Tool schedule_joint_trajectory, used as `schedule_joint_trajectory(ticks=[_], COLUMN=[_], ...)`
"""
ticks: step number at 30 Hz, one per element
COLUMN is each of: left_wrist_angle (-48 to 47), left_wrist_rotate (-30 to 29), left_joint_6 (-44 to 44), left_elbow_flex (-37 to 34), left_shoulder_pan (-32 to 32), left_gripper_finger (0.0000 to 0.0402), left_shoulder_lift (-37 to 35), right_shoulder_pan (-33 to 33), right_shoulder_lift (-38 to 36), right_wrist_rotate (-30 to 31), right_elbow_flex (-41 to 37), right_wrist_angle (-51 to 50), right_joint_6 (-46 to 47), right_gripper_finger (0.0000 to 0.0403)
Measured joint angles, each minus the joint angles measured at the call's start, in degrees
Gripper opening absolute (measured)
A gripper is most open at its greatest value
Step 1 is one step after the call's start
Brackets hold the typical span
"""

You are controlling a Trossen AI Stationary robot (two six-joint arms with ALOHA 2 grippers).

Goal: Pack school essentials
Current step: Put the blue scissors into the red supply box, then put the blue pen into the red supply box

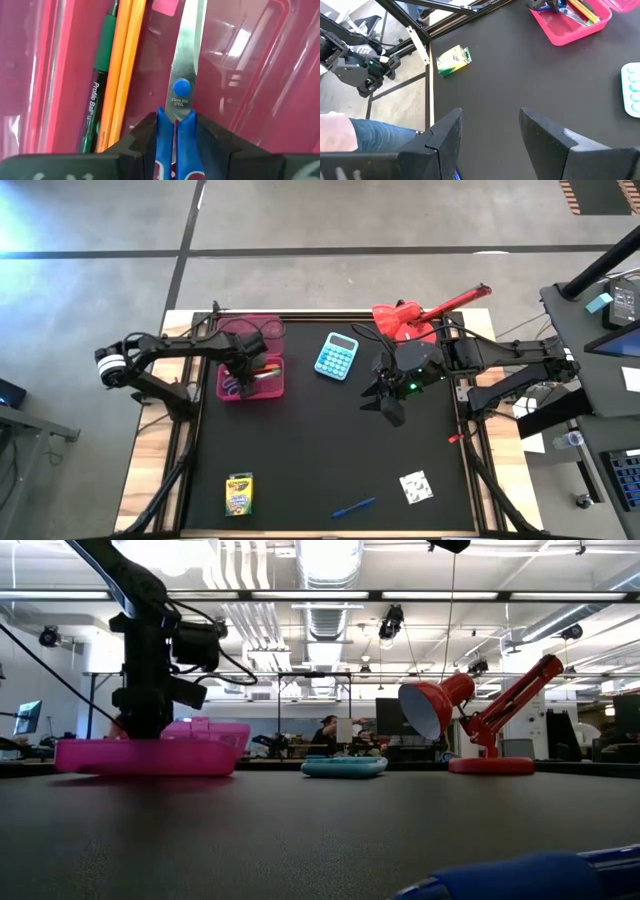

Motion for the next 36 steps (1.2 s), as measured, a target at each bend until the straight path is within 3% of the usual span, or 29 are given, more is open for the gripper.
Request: schedule_joint_trajectory(ticks=[5, 16, 21, 25, 31, 36], left_wrist_angle=[-0.1, -0.32, -0.21, 0.34, 5.74, 16.01], left_wrist_rotate=[-2.01, -4.02, -5.69, -6.42, -6.13, -6.03], left_joint_6=[-3.24, -9.46, -14.47, -17.47, -26.9, -34.28], left_elbow_flex=[0.16, 1.62, 2.1, 2.2, 2.2, 2.2], left_shoulder_pan=[0.0, 0.02, -0.05, -0.72, -5.92, -15.34], left_gripper_finger=[0.0107, 0.0203, 0.0209, 0.021, 0.021, 0.021], left_shoulder_lift=[-0.2, -1.28, -4.8, -10.06, -19.38, -24.33], right_shoulder_pan=[0.0, -0.07, -0.07, -0.06, -0.04, 0.0], right_shoulder_lift=[0.0, 0.0, 0.0, 0.0, 0.0, 0.0], right_wrist_rotate=[0.0, 0.15, 0.26, 0.22, 0.19, 0.09], right_elbow_flex=[0.0, 0.0, 0.0, 0.0, 0.0, 0.02], right_wrist_angle=[0.0, 0.67, 2.92, 5.7, 11.54, 13.87], right_joint_6=[0.0, -2.87, -9.29, -6.26, -1.09, -1.05], right_gripper_finger=[0.0187, 0.0187, 0.0187, 0.0187, 0.0187, 0.0187])
